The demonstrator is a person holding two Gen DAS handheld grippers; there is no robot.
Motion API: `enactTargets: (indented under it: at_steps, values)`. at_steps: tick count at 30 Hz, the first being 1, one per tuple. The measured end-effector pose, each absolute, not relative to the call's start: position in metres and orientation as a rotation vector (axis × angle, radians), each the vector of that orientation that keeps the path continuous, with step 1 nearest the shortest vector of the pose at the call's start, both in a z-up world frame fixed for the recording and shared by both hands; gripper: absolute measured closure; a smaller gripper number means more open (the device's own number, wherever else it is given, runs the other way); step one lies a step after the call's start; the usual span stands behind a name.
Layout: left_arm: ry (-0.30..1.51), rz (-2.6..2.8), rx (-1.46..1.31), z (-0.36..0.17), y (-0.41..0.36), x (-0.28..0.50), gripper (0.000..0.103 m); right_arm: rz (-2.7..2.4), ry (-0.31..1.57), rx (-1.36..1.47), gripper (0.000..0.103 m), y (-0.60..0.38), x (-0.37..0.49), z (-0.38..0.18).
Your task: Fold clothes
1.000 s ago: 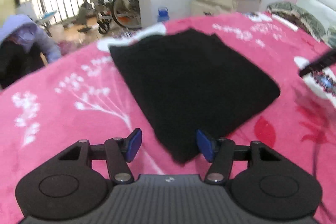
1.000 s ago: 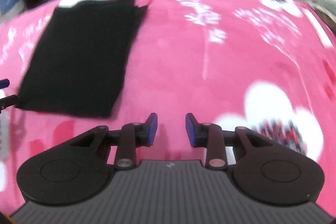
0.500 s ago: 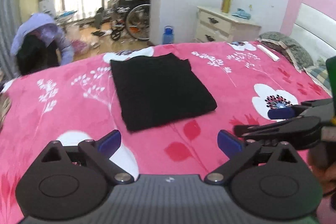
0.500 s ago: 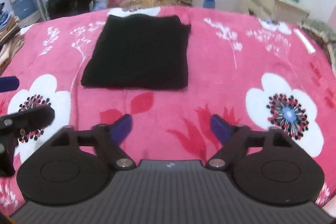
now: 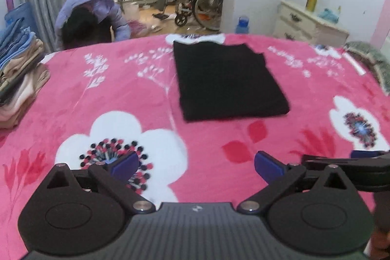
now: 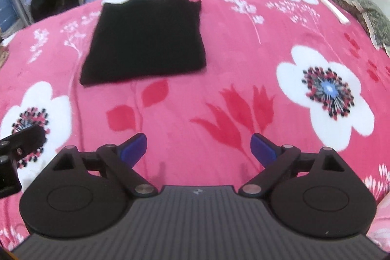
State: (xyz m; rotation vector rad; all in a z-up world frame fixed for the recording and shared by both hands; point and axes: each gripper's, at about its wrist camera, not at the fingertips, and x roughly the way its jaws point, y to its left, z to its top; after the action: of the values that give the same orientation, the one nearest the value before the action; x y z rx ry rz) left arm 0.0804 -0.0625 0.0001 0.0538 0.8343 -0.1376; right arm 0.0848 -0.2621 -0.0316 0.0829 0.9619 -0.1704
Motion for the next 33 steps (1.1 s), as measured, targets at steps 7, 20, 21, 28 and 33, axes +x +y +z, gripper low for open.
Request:
enactTargets:
  at_steps: [7,20,21,28,33]
  values:
    - [0.843,-0.13,0.108,-0.013,-0.065,0.084,0.001,-0.192,0.996,0.095,0.011,-0.266,0.085,-0.045]
    - [0.827,-0.097,0.127,-0.007,-0.073,0.077,0.001,-0.169,0.909,0.028,0.01,-0.257,0.078,-0.028]
    - [0.825,-0.094,0.126,-0.006,-0.073,0.077,0.001,-0.166,0.904,0.022,0.01,-0.256,0.078,-0.027]
    - [0.821,-0.084,0.118,-0.005,-0.073,0.078,0.001,-0.151,0.896,-0.008,0.01,-0.249,0.079,-0.027]
    - [0.825,-0.067,0.109,-0.008,-0.071,0.079,0.001,-0.148,0.903,-0.014,0.01,-0.249,0.08,-0.029]
